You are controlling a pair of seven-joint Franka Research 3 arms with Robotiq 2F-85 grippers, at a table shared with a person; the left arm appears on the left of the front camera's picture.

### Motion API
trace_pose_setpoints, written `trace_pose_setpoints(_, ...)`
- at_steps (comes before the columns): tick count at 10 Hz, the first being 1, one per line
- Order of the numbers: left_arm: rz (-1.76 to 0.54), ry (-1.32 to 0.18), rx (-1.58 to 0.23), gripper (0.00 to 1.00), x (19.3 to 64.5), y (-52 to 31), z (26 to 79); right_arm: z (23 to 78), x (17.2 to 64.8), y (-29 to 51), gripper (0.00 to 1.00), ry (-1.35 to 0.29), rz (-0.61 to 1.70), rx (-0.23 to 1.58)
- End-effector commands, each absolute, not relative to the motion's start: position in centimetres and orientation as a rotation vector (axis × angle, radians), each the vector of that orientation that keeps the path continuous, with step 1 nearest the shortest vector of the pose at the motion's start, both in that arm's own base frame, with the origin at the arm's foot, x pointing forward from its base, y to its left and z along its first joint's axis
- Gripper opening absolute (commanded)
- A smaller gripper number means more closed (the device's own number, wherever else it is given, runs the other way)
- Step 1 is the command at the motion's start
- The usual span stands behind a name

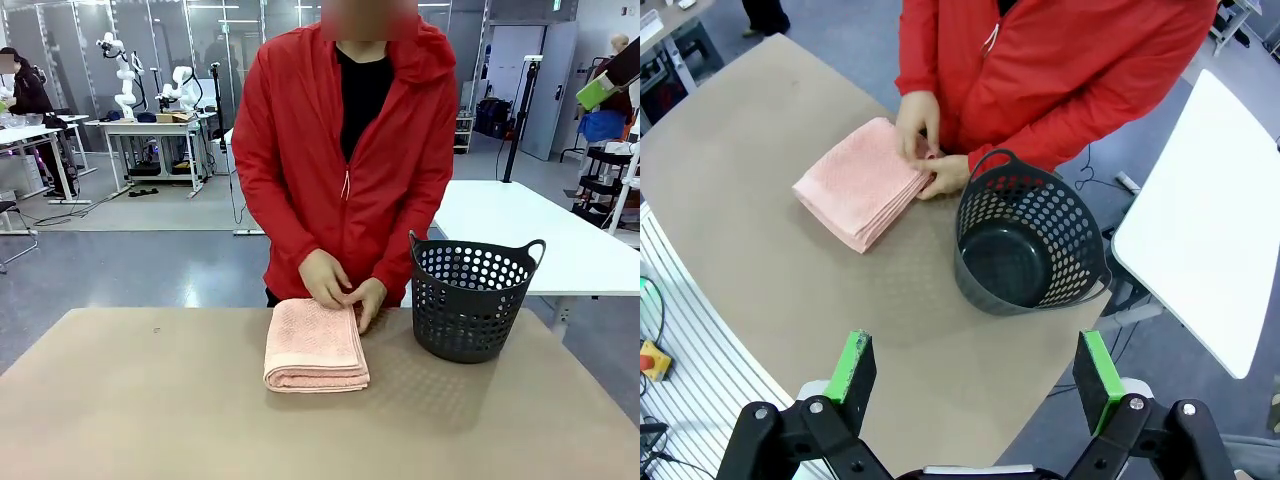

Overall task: Fold the towel.
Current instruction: Pick up the 100 cm Hotel Towel and place it on the left side of the table.

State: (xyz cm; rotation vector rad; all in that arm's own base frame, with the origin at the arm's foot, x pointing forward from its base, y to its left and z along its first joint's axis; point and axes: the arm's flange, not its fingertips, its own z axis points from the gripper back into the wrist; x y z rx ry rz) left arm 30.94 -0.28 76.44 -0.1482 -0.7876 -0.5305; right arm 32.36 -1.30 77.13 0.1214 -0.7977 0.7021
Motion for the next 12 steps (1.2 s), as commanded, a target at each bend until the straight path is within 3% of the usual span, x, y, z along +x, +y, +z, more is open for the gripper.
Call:
trace_pose_setpoints(1, -0.532, -0.778, -0.148, 1.0, 30.83, -0.25, 76.79, 77.18, 32.35, -1.29, 1.0, -0.801, 0.683, 0.121)
trace_pose_setpoints(12, -0.532, -0.778, -0.148, 1.0, 30.83, -0.25, 76.79, 77.18, 32.35, -1.29, 1.0, -0.801, 0.683, 0.121)
